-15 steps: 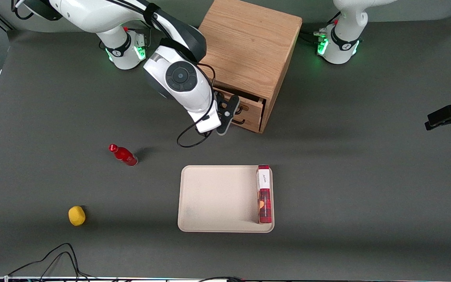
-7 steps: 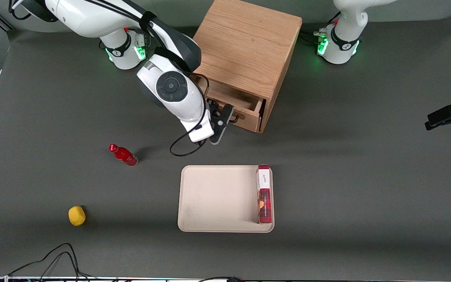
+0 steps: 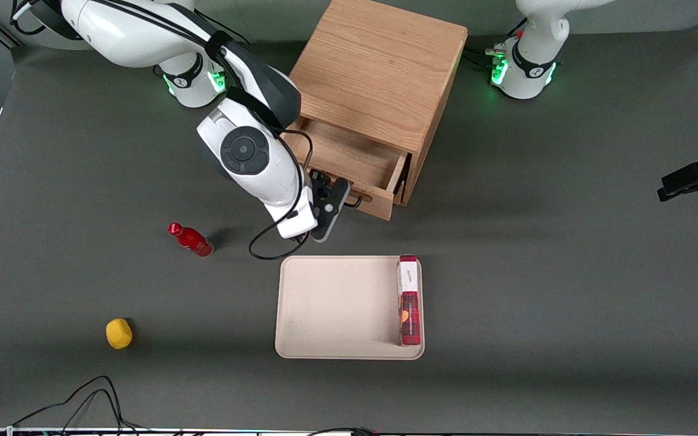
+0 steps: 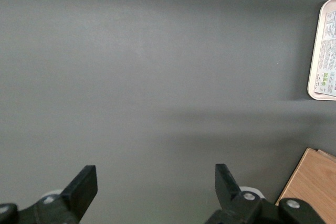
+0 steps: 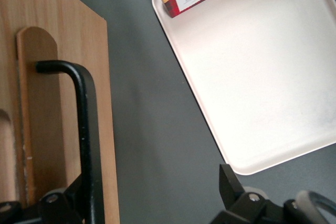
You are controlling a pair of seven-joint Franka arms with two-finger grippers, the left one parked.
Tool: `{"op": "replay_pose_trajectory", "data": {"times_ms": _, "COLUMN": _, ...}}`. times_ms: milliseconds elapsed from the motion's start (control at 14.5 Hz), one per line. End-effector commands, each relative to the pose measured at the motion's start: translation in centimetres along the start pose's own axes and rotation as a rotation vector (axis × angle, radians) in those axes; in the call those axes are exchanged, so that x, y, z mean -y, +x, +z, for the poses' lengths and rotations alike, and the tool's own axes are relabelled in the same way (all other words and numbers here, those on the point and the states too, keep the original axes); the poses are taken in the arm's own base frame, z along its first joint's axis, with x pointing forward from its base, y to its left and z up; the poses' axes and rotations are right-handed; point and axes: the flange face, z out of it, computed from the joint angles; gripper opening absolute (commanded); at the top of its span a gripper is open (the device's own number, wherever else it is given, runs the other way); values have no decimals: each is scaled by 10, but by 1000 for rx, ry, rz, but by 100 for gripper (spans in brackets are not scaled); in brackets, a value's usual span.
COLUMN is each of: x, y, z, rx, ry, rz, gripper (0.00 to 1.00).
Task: Open upper drawer
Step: 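Pull the handle outward with the right gripper, sliding the drawer open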
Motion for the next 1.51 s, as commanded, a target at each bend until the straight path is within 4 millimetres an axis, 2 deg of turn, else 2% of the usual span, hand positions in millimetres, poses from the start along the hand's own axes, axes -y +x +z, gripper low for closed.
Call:
{"op": "replay_pose_trajectory", "data": {"times_ms": 0, "x": -14, "y": 4, "z": -2, "rx": -30, "ry": -17, "rz": -16, "gripper": 100}}
{"op": "replay_pose_trajectory", "data": {"times_ms": 344, "x": -29, "y": 0, "z": -7, "rx": -36, "ry": -32, "rz": -21, "gripper": 100}}
{"op": "replay_pose_trajectory", "data": {"times_ms": 481, "x": -42, "y": -7, "z": -8, "rx": -31, "ry": -45, "rz": -23, "gripper": 100}}
{"op": "replay_pose_trajectory", "data": {"times_ms": 1100, "x": -77, "y": -11, "z": -12, "rx": -52, "ry": -62, "rz": 13, "gripper": 100}}
{"op": "replay_pose_trajectory", "data": {"times_ms": 1444, "x": -83, "y": -11, "z": -19, "rx": -73, "ry": -74, "rz": 25, "gripper": 100}}
